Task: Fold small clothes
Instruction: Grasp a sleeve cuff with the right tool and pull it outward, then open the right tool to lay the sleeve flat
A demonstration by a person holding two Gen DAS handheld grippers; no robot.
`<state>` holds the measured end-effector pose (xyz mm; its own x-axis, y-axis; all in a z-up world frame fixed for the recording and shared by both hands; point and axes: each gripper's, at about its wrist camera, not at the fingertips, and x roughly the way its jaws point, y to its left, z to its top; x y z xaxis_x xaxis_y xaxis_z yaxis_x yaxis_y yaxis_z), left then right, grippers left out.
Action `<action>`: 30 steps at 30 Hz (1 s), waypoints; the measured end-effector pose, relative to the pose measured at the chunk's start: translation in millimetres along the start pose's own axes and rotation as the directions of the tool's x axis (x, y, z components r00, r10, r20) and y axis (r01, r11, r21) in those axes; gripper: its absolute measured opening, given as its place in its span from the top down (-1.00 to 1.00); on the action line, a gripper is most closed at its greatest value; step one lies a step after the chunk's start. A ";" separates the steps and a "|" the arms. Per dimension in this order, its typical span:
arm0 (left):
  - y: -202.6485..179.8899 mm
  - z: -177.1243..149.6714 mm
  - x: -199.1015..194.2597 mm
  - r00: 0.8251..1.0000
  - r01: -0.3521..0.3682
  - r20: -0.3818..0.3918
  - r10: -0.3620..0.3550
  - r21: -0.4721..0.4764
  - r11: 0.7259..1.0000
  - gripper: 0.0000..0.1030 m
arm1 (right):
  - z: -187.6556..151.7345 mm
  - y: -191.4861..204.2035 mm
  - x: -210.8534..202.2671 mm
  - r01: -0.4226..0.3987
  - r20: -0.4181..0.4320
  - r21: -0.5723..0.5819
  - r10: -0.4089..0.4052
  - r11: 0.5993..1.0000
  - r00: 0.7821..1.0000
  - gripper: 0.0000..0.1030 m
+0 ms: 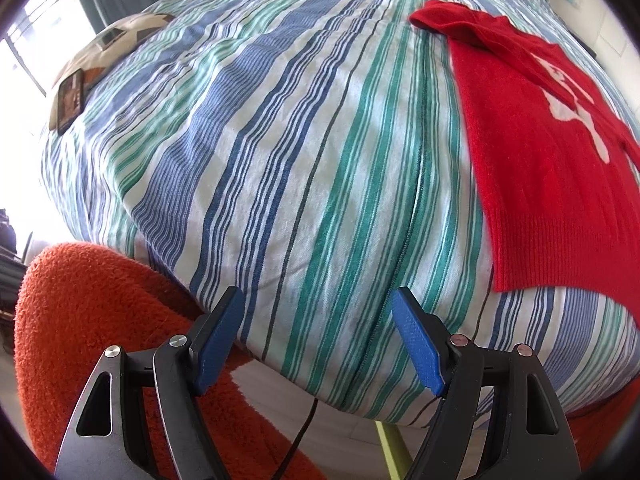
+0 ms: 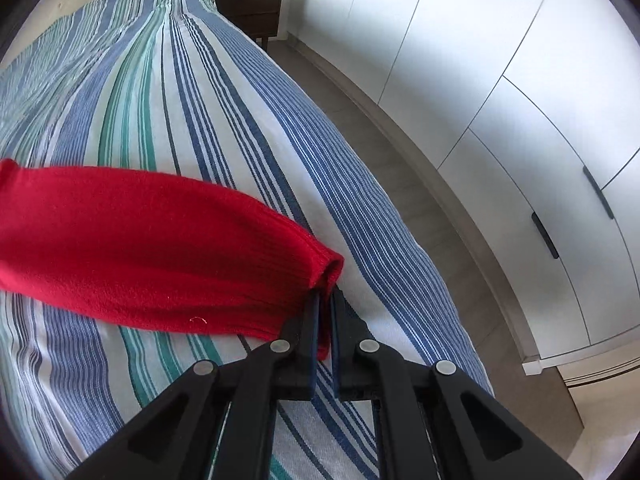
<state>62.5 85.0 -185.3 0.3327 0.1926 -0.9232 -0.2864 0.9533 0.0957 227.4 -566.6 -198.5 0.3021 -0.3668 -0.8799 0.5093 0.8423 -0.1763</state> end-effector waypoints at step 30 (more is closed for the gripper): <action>-191.0 156.2 -92.3 0.888 0.178 0.226 -0.401 0.633 0.753 -0.42 | -181.1 51.8 -174.8 -0.437 0.289 -0.115 0.451 0.892 0.845 -0.36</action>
<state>226.9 -78.5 -60.2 0.6134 -0.1582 -0.7737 0.4126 0.8996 0.1431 55.1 -387.3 -133.8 0.7173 -0.0442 -0.6954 0.2298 0.9571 0.1763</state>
